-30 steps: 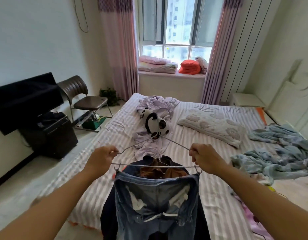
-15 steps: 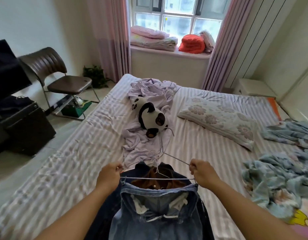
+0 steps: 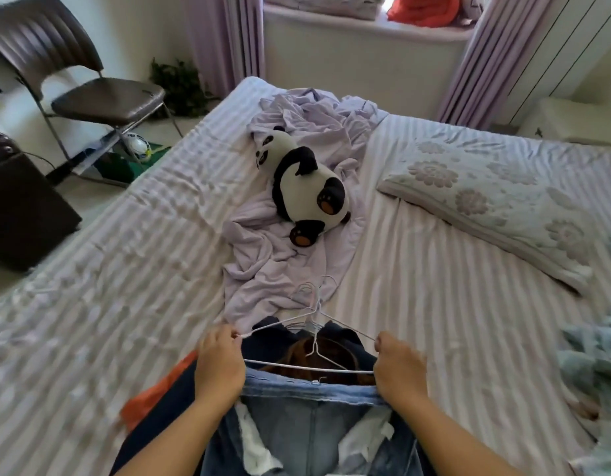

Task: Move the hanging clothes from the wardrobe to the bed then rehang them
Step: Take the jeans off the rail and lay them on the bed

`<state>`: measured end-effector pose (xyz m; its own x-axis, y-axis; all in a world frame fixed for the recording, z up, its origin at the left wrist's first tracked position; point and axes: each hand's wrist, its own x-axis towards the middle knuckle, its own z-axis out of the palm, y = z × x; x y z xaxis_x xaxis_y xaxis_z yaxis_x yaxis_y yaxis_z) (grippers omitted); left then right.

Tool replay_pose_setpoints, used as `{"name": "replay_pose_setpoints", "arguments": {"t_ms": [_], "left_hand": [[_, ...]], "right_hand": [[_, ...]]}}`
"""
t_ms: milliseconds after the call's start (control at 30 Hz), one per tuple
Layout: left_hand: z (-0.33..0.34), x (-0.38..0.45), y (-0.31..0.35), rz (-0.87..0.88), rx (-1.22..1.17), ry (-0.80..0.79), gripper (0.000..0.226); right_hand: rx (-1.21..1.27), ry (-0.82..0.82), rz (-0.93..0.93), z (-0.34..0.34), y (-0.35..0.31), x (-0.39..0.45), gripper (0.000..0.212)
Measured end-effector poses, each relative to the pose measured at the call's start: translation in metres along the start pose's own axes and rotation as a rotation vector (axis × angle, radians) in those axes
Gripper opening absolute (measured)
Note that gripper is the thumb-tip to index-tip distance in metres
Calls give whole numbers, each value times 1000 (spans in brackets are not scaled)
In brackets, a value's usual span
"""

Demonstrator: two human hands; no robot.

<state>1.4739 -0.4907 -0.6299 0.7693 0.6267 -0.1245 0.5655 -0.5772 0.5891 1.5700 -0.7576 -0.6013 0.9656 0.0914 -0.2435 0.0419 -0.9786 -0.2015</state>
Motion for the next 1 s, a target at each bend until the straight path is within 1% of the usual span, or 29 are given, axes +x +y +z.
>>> {"name": "replay_pose_setpoints", "arguments": {"t_ms": [100,167,233,333,400,500,567,600,667,700,733,800,833,900,1000], "left_hand": [[31,15,-17,28,81,32,12],[48,29,-29,41,117,32,11],[65,40,-42,34,140,16,10],[89,47,-59,34,208,4,6],[102,50,-69,69,282,13,6],[112,54,-74,116,381,35,5],[111,54,-72,102,427,15,13],[110,53,-70,78,461,-16,26],[105,53,-65,59,509,-90,61],[100,55,-61,55,508,-113,67],[95,59,-59,64,493,-122,62],[83,65,-53,69,430,-200,46],[76,65,-48,77,407,-228,44],[58,64,-39,111,398,-252,43],[27,58,-16,171,511,-331,46]], "right_hand": [[-47,46,-19,44,3,21,21],[-10,74,-34,71,5,37,18],[0,62,-30,96,7,51,19],[-57,81,-64,122,7,66,23],[-112,127,-117,131,6,71,24],[-151,114,-153,136,6,77,37],[-144,22,-136,134,5,79,41],[-142,-14,-130,132,5,80,41],[-110,-91,-132,124,6,80,41],[-92,-120,-130,117,5,79,39],[-88,-145,-120,109,3,77,37],[-112,-190,-80,91,-2,74,31],[-125,-228,-55,81,-5,73,27],[-161,-292,-38,63,-12,68,21],[-164,-311,-50,33,-21,55,20]]}}
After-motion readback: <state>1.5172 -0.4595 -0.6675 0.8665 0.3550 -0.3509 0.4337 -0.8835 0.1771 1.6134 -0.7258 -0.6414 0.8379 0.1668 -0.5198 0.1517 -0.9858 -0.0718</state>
